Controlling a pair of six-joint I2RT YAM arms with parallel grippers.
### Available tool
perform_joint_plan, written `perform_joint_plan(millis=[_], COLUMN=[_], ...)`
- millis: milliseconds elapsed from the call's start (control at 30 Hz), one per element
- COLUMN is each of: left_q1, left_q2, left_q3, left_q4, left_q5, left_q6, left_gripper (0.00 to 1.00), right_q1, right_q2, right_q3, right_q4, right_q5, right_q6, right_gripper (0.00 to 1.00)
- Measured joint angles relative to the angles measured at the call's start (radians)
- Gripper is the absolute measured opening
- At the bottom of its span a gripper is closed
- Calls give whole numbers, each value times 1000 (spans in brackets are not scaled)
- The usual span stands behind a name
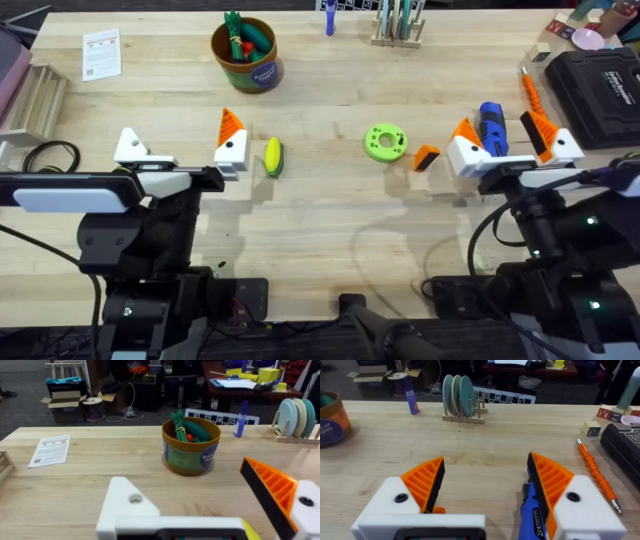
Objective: Pick up the gripper from the table and insert it into the empty holder that is missing its gripper. Then pick up a screw, insert it into the mounting hole, and use the screwdriver to tighten it. Finally, clean up the table by picking up the vegetable and placing it into the bucket.
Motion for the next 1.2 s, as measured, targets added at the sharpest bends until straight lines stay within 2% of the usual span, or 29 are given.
perform_joint_plan(millis=[467,567,700,833,933,1067,1200], left_q1=[0,0,0,0,0,0,0], left_q2=[0,0,0,4,50,197,414], left_q3=[0,1,33,155,279,447,637], left_q4=[20,59,20,-80,-197,-375,-549], left_q5=[0,0,0,-2,-2,-2,-3], left_q6=[0,0,0,0,-1,0,0], left_gripper=[985,985,985,986,986,986,986], right_q1=[0,0,0,0,0,0,0], right_q2=[0,0,0,0,9,85,237], right_q3=[0,1,35,142,249,407,549], right_q4=[5,68,121,90,13,-178,-360], right_q5=[0,0,-1,-1,-2,-4,-3], right_q6=[0,15,40,40,33,24,21], right_gripper=[990,990,991,990,990,989,990])
